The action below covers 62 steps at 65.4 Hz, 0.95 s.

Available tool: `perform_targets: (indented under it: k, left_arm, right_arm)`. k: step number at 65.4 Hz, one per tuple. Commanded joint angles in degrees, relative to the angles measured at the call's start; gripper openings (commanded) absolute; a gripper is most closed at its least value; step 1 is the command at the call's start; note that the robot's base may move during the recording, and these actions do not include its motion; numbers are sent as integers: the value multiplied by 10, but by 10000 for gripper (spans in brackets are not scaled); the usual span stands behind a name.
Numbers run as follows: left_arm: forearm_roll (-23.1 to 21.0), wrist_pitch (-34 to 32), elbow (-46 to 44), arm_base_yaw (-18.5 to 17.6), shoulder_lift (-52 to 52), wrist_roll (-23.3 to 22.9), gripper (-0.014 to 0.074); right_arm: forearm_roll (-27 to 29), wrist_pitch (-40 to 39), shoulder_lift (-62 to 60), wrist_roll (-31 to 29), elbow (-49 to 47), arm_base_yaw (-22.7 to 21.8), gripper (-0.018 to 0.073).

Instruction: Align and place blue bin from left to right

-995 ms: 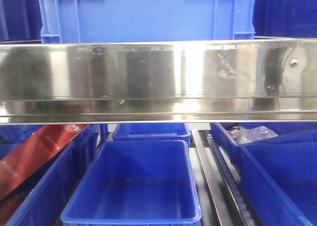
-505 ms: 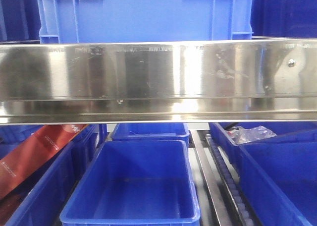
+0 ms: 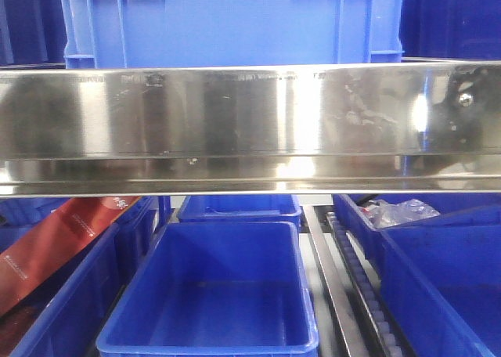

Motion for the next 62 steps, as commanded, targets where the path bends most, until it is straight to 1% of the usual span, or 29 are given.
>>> perform_targets:
  k: [1, 62]
  left_arm:
    - [-2, -10, -1, 3, -3, 2, -111]
    - [-2, -10, -1, 3, -3, 2, -111]
  right_arm:
    - [-1, -15, -2, -7, 0, -3, -70]
    - [-1, -17, -2, -7, 0, -3, -70]
